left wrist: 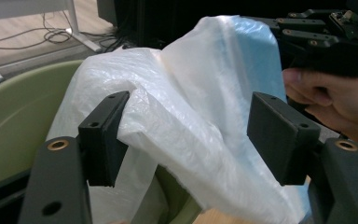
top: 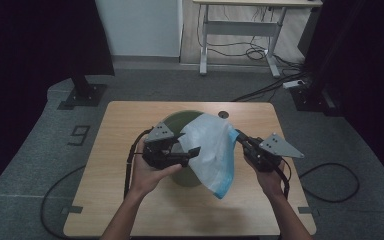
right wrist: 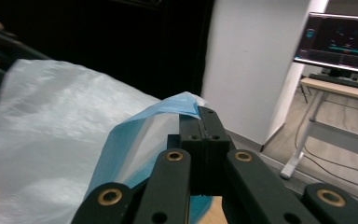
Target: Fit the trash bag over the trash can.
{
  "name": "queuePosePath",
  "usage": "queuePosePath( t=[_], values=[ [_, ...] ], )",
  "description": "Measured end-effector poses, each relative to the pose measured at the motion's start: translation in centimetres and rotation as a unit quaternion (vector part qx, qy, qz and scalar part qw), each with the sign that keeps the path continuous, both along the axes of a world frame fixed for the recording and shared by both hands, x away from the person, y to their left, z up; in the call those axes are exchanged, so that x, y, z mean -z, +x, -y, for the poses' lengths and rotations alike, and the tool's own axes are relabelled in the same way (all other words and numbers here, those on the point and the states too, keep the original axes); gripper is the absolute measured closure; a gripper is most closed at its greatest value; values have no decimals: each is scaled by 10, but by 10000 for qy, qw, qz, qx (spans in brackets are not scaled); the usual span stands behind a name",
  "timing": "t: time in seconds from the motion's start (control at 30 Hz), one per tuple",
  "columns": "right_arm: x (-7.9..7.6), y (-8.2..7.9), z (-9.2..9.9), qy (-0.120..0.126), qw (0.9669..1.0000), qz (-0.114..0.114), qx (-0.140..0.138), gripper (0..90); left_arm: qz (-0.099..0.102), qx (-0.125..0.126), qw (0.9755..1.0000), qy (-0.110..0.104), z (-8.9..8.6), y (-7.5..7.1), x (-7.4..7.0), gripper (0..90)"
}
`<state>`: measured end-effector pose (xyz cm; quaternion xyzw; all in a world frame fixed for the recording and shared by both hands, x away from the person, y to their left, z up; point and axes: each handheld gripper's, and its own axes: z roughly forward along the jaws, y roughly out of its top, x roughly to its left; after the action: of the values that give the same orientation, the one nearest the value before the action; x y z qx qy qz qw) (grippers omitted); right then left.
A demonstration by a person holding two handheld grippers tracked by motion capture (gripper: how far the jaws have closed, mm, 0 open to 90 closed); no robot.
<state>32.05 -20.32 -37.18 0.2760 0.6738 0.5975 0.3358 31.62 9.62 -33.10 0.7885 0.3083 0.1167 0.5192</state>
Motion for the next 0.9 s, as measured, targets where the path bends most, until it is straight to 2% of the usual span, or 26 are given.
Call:
queuePosePath(
  t=[0.2, 0.3, 0.37, 0.6, 0.77, 0.83, 0.9],
  values=[
    [0, -4, -15, -117, 9997, -37, -221, 885, -14, 25, 10000, 19, 5, -2, 0, 295],
    [1, -5, -19, -212, 9994, -48, -277, 885, 22, -106, 9999, 46, 4, -4, 1, 279],
    [2, -5, -19, -304, 9992, -45, -245, 885, 37, -159, 9999, 35, -2, -6, 0, 278],
    [3, 0, -8, -295, 9994, -168, -77, 885, 166, -457, 9987, -130, -36, -17, -11, 278],
    [4, 1, -6, -286, 9994, -217, -23, 885, 268, -444, 9984, -211, -44, -26, -22, 280],
    [3, 1, -7, -299, 9993, -216, -33, 885, 281, -364, 9986, -265, -42, -27, -25, 283],
    [3, 1, -8, -311, 9993, -202, -55, 885, 286, -286, 9989, -231, -35, -26, -27, 286]
  ],
)
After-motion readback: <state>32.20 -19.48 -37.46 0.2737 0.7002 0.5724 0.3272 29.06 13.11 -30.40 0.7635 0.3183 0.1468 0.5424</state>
